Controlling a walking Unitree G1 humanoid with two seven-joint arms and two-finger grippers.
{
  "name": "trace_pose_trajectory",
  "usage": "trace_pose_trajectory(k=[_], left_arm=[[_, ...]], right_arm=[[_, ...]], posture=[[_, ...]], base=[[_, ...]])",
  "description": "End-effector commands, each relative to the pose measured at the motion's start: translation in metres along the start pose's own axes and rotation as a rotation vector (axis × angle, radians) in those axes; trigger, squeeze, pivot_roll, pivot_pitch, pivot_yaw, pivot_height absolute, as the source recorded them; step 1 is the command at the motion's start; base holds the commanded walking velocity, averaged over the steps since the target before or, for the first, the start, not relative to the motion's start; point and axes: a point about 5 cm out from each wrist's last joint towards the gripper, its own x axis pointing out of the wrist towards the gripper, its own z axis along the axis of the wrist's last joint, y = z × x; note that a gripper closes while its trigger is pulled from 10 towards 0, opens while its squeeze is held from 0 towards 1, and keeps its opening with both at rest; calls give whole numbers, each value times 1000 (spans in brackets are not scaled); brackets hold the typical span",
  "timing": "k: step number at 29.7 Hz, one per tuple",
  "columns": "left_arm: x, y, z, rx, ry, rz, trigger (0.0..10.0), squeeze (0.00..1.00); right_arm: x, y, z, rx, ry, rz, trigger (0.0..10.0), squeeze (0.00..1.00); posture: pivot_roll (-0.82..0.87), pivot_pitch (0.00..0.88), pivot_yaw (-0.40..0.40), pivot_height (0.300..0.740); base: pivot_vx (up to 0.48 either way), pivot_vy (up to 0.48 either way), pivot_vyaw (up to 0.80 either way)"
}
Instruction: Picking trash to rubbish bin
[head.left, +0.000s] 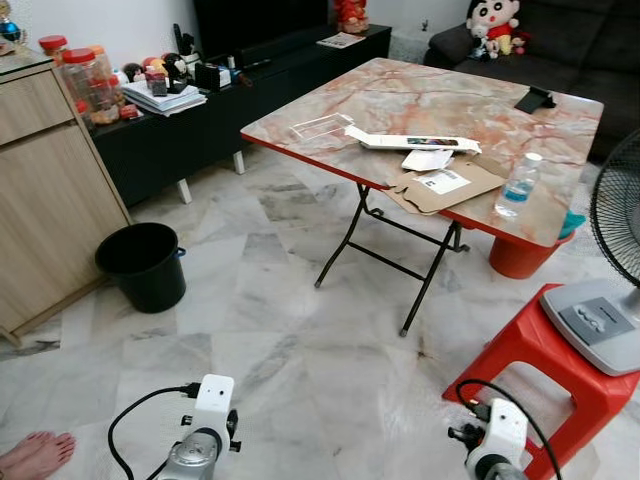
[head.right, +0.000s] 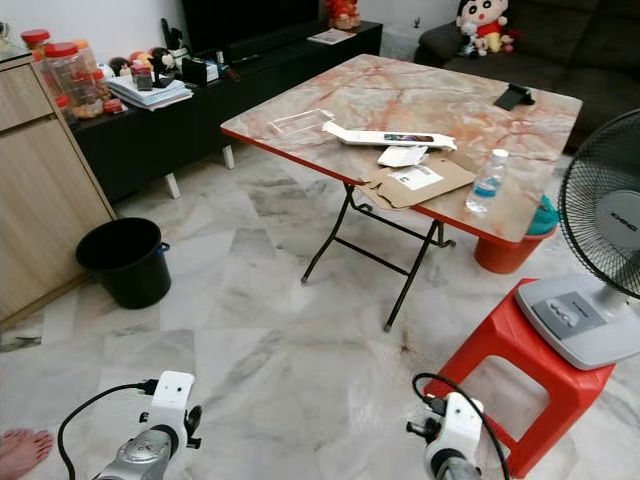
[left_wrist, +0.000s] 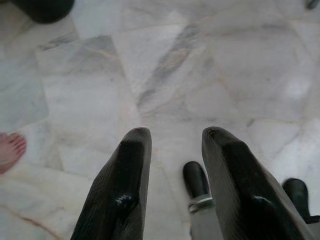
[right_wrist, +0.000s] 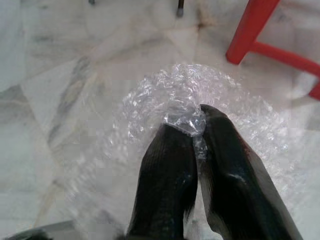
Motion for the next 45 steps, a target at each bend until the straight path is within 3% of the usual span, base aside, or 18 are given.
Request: trace_pose_trajectory(k=[1, 4, 7, 9, 12, 19, 32, 39, 45], left_arm=[[-1, 5, -6, -8, 30, 14, 10000, 0], [-1, 16, -3, -33, 27, 54, 10000, 0], [-1, 16, -3, -34, 27, 54, 10000, 0], [0, 35, 8, -22, -5, 93, 10000, 0], [0, 38, 9, -19, -8, 96, 10000, 0], [-2, 43, 3, 7, 2, 94, 10000, 0], [-4, 41, -8, 38, 52, 74, 10000, 0], [-3, 37, -4, 27, 46, 69, 10000, 0], [-5, 43, -9, 10, 57, 99, 10000, 0]], right_arm=[[0, 1, -4, 17, 16, -9, 10000, 0], [0, 9, -8, 21, 29, 16, 10000, 0], [0, 9, -8, 20, 30, 15, 10000, 0], [-2, 17, -17, 9, 58, 25, 10000, 0], [-2, 19, -18, 11, 61, 27, 10000, 0], [-1, 28, -18, 18, 60, 53, 10000, 0], [-3, 27, -24, 2, 80, 38, 10000, 0], [1, 29, -14, 4, 50, 41, 10000, 0], [1, 32, -14, 0, 52, 35, 10000, 0]], posture=[[-75, 0, 8, 740], [-66, 0, 17, 740], [-66, 0, 17, 740], [-20, 0, 34, 740], [-11, 7, 41, 740], [-13, 11, 74, 740], [-33, 0, 82, 740], [-26, 0, 59, 740], [-15, 0, 52, 740]], base=[[0, 0, 0], [0, 0, 0], [0, 0, 0], [0, 0, 800], [0, 0, 800], [0, 0, 800], [0, 0, 800], [0, 0, 0], [0, 0, 0]])
